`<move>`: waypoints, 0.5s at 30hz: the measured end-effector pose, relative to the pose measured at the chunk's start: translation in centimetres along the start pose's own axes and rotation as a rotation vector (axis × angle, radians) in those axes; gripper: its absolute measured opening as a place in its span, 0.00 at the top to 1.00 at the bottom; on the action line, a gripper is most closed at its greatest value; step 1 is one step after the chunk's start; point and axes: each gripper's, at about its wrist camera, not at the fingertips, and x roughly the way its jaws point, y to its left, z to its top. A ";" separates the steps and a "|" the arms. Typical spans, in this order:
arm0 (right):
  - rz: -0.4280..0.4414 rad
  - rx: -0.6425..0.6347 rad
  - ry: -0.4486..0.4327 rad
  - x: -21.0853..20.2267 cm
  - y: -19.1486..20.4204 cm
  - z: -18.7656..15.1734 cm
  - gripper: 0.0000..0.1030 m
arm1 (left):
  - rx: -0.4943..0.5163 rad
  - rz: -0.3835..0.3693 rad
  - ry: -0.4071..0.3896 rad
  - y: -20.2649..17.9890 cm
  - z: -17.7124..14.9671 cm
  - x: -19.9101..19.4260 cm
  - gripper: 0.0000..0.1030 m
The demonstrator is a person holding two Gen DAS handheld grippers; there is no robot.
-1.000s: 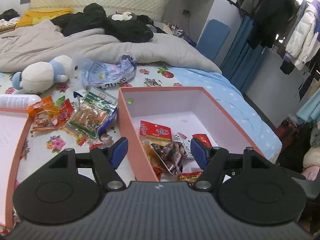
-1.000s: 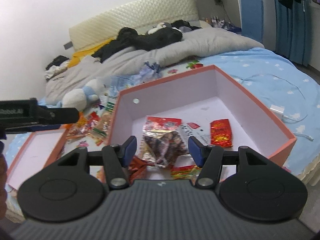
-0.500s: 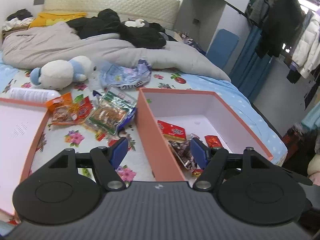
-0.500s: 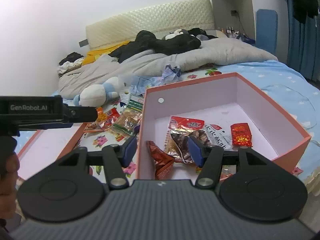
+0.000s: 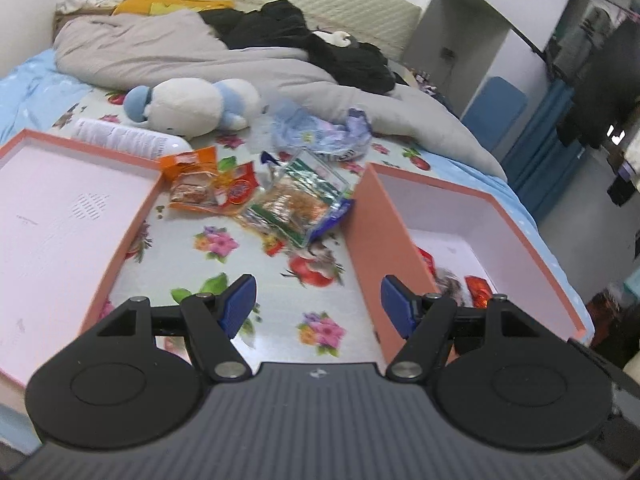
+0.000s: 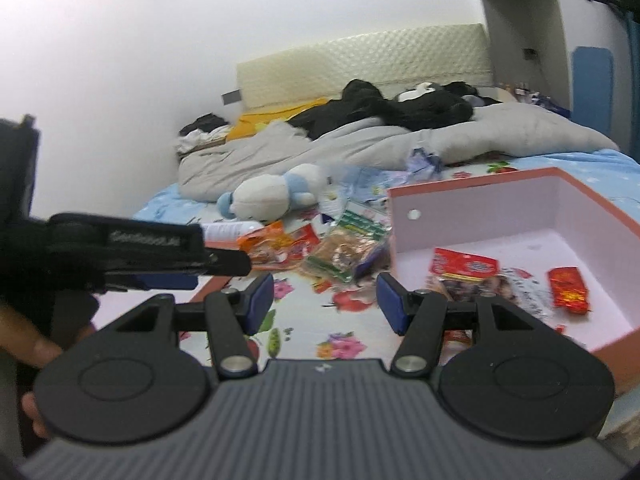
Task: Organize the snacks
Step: 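Move both open grippers back over the snack pile beside the deep box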
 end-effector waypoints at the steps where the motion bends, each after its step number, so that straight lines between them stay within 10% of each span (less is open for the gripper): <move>1: 0.002 -0.009 0.003 0.6 0.3 0.0 0.43 | -0.010 0.006 -0.001 0.8 0.4 0.5 0.29; 15: -0.108 -0.006 -0.021 14.6 3.9 -2.1 0.43 | 0.180 0.042 0.115 7.8 9.9 16.9 0.33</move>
